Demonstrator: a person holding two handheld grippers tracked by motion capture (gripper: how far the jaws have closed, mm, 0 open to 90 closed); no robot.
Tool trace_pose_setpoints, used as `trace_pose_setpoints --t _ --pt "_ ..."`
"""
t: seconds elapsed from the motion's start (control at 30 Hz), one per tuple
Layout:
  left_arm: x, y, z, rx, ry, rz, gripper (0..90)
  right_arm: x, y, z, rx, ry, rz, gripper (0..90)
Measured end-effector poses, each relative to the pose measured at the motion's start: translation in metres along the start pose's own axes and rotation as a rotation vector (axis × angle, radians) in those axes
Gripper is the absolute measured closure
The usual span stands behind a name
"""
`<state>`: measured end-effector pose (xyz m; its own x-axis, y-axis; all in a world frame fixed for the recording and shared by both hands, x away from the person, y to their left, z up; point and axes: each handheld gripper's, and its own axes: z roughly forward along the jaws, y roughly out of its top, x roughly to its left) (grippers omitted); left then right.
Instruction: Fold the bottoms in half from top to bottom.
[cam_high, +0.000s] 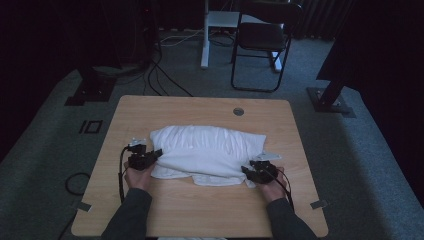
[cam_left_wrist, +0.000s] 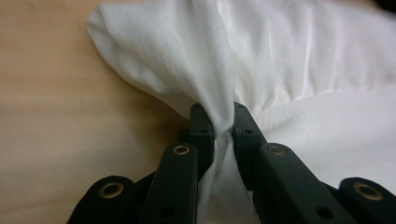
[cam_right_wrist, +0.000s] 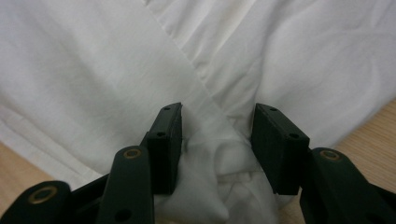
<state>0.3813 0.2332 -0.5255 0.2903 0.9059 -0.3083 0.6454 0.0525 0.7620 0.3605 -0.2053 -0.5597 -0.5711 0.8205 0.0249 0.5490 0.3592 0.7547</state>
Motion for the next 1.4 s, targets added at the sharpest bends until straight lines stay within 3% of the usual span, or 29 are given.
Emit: trace_pose_setpoints --t 0.17,0.37,0.5,0.67,0.83,0.97,1.2,1.4 --pt "0.000 0.008 -0.005 -0.021 -0.009 0.004 82.7 0.002 0.011 -0.010 -0.003 -0.001 -0.026 51.4" --pt "0.000 0.012 -0.008 -0.048 -0.039 -0.007 82.8 0.008 0.042 -0.024 -0.106 0.004 -0.047 50.2" --pt "-0.002 0.016 -0.010 -0.064 -0.053 -0.007 82.7 0.020 0.068 -0.014 -0.127 0.033 -0.070 49.4" --pt "-0.001 0.017 -0.012 -0.068 -0.066 -0.011 82.8 0.037 0.086 0.014 -0.101 0.075 -0.087 48.9" --pt "-0.001 0.018 -0.016 -0.092 -0.087 -0.017 82.9 0.045 0.084 0.045 0.004 0.080 -0.112 48.4" --pt "-0.008 0.024 -0.019 -0.105 -0.100 0.009 83.2 0.049 0.076 0.064 0.068 0.083 -0.124 48.5" --pt "-0.027 0.042 -0.029 -0.150 -0.126 0.059 83.9 0.053 0.074 0.071 0.047 0.083 -0.150 51.3" --pt "-0.032 0.051 -0.033 -0.163 -0.134 0.060 84.0 0.058 0.075 0.075 0.036 0.094 -0.148 52.5"
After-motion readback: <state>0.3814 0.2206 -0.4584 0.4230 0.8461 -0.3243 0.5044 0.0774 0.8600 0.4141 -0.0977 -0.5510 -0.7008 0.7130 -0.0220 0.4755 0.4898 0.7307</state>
